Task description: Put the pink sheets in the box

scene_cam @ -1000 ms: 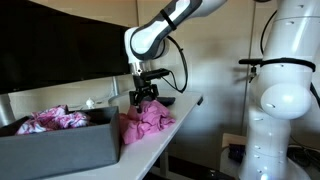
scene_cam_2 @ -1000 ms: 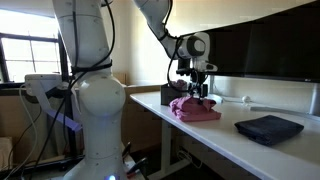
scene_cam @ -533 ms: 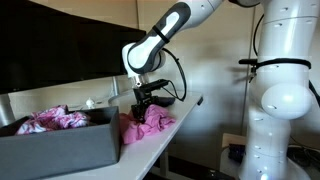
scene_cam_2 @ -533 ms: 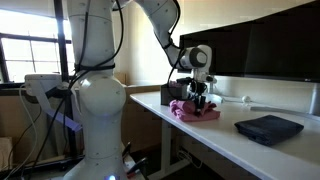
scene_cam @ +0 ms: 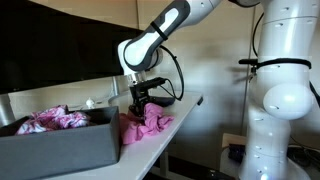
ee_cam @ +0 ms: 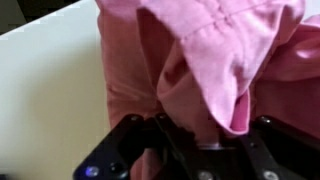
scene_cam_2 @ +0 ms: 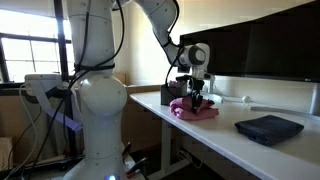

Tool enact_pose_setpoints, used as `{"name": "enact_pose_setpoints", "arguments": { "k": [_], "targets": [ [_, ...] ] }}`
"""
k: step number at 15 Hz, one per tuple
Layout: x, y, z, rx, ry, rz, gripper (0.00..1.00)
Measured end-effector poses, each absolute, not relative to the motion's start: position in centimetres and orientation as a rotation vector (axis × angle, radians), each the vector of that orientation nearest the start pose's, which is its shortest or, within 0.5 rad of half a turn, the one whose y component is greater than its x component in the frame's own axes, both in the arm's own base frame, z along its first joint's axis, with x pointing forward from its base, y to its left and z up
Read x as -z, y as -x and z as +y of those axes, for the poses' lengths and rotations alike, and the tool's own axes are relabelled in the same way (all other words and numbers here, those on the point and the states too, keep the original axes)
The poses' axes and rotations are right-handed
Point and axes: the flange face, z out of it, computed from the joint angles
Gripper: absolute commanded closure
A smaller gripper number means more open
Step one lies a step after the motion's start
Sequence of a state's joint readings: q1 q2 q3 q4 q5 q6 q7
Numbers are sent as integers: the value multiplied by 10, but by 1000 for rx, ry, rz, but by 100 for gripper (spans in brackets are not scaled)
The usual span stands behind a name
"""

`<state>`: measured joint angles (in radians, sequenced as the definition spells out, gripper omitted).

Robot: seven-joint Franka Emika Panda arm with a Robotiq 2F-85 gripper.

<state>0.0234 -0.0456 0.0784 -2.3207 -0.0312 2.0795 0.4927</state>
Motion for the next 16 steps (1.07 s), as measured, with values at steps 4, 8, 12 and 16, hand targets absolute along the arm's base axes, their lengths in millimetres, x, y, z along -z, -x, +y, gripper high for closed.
{"name": "enact_pose_setpoints", "arguments": {
  "k": [4,8,12,16],
  "targets": [
    [-355,-476,58,-251,3157,618,92],
    [-371,-471,82,-211,3124,659,92],
    [-403,-461,118,-119,3102,688,93],
    [-454,-445,152,-7,3086,723,93]
  ]
}}
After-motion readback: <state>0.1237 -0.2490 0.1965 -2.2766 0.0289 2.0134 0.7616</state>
